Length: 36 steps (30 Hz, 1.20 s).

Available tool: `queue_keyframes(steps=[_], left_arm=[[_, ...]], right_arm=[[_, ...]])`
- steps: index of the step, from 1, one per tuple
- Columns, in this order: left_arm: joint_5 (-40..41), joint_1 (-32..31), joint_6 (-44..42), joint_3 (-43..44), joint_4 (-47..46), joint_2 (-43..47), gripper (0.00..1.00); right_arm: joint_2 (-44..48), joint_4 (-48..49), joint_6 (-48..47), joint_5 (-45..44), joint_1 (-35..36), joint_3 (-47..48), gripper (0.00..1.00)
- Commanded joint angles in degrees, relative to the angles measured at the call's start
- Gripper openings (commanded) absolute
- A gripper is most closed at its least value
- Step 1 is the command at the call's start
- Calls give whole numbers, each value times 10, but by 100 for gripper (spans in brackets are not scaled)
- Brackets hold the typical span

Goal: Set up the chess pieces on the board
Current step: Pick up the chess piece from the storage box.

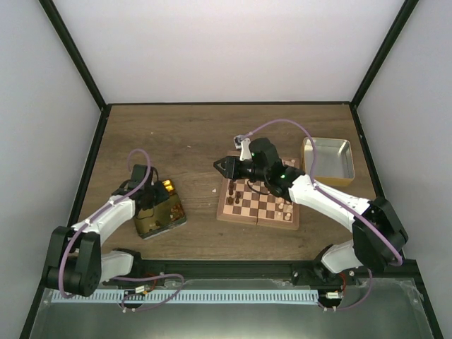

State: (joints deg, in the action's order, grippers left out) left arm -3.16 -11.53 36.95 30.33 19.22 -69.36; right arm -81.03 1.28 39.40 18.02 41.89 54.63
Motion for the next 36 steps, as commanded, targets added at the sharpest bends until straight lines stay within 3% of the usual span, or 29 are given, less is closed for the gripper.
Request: queue_keyframes(steps=[1,8,15,23,31,36], left_arm=[[-23,1,-38,18,-20,-30,42],[-10,0,-25,29,-50,-51,39],[-54,0,-32,46,-51,-88,44],[26,0,-37,68,34,-128,33],[7,-2,-43,72,97,-97,28],[-50,-4,-56,79,97,-73,30]], right_arm=[[-3,-9,2,-2,7,23,37],[2,-15,1,-10,7,21,37],[0,-16,1,-11,7,23,37],[1,-20,-1,-13,8,23,37],[-2,-15,-1,-11,8,24,37],[-4,-15,-4,-10,7,25,37]])
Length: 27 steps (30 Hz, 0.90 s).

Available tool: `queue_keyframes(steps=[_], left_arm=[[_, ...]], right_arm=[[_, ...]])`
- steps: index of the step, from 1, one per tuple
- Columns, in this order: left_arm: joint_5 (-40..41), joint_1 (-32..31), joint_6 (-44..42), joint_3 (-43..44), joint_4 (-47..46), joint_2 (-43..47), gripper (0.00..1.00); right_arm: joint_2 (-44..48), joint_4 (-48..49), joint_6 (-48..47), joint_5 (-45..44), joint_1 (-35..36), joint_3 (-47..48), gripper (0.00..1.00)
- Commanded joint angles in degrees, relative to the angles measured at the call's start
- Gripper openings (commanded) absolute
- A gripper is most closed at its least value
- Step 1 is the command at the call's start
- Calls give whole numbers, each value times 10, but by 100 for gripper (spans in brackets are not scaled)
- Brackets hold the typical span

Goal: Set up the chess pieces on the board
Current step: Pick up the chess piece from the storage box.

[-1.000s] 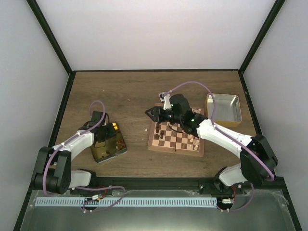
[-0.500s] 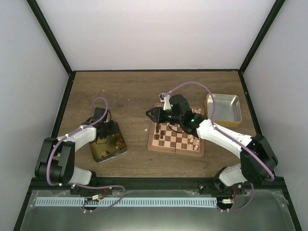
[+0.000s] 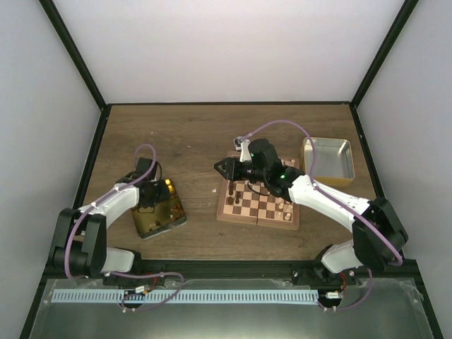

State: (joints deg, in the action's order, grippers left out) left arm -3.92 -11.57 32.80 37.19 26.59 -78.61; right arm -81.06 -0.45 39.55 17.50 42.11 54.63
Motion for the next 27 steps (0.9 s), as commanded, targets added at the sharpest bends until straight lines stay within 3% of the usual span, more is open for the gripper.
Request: queue_keyframes(steps=[1,5,10,17,21,27], left_arm=[[-50,-6,-15,10,27,20,31],[-48,-23,-8,4,43,27,33],[17,-41,8,-2,37,62,33],[60,-65,-30,3,2,45,37],[80,-82,-30,46,62,32,37],[97,-102,-98,171,183,25,40]], right_arm=[[-3,3,-6,-5,6,25,37],[0,4,-5,-10,5,20,37],[0,4,-3,-7,6,17,37],[4,0,-5,-7,5,19,37],[12,-5,-15,-8,5,19,37],[43,14,-24,-15,5,-11,38]])
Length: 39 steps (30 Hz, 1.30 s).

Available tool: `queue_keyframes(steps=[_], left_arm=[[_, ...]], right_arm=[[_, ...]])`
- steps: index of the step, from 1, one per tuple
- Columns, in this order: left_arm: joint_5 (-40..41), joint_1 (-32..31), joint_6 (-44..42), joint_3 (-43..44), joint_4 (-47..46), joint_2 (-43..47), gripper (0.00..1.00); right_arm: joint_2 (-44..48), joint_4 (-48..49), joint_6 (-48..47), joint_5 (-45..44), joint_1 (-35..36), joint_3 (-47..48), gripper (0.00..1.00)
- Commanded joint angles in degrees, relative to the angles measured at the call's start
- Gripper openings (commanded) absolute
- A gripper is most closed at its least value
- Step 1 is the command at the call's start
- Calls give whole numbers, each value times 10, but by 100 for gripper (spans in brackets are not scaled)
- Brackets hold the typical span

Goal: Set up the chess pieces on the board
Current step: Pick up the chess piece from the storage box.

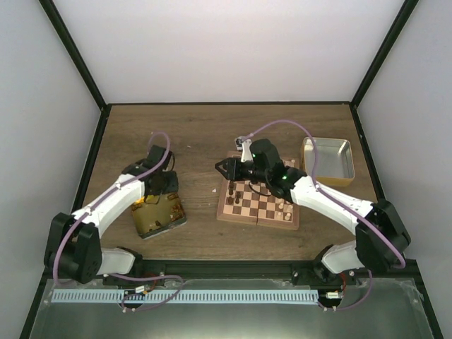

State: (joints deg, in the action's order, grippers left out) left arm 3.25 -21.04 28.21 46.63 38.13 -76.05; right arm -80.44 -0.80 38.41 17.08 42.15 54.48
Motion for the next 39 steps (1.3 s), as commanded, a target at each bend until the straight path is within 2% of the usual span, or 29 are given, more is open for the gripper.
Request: queue_keyframes(steps=[1,5,9,16,19,30,39], left_arm=[[1,-10,-79,92,61,-2,40],[-6,-11,-189,137,30,-2,43],[5,-10,-367,97,16,2,45],[28,-7,-464,70,40,-44,41],[63,-6,-474,63,51,-63,40],[31,-9,-509,35,57,-70,41],[24,-10,-519,43,22,-129,40]], right_arm=[[43,22,-12,-11,5,-16,38],[65,16,-21,-14,5,-22,38],[90,10,-27,-41,4,-24,38],[106,-5,-33,-56,3,-22,39],[102,-11,-35,-58,3,-21,39],[85,-23,-34,-57,3,-10,39],[76,-33,-41,-62,3,4,39]])
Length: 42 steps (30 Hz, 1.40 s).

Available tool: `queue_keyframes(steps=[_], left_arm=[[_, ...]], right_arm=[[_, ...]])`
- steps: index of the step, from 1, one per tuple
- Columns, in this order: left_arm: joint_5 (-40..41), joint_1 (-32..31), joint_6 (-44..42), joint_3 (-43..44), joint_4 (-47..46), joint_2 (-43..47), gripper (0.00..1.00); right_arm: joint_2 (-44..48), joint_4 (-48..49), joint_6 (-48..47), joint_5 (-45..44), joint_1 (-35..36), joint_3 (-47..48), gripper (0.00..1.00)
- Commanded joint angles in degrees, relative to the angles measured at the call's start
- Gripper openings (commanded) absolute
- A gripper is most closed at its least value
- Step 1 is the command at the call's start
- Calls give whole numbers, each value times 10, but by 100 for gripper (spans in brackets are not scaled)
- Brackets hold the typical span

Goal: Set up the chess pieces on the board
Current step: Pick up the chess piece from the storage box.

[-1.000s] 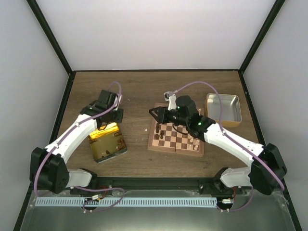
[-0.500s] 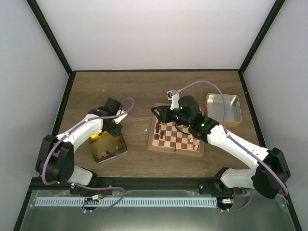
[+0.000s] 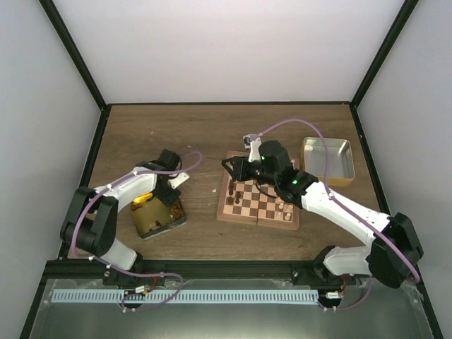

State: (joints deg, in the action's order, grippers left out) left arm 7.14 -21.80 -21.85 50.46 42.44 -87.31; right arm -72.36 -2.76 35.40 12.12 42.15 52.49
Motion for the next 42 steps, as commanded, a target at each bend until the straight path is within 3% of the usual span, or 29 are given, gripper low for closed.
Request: queue_keyframes(steps=[1,5,14,20,25,37,42], left_arm=[[-12,-2,-20,4,-24,-23,38],[-6,-2,-31,-1,-54,-23,33],[-28,3,-43,-25,-92,-28,31],[-20,7,-44,-32,-98,-29,14],[-20,8,-39,-30,-84,-16,8],[-34,3,-19,-40,-23,94,4],[-60,-16,-26,-48,8,189,4]], right_arm=[[-5,-14,-12,-14,3,24,39],[-9,-14,-10,-13,3,25,39],[-13,-22,-9,-15,3,31,39],[-12,-25,-7,-15,3,32,39],[-11,-25,-5,-12,2,31,39],[-6,-18,0,1,3,21,39],[-5,1,-3,49,3,18,41]])
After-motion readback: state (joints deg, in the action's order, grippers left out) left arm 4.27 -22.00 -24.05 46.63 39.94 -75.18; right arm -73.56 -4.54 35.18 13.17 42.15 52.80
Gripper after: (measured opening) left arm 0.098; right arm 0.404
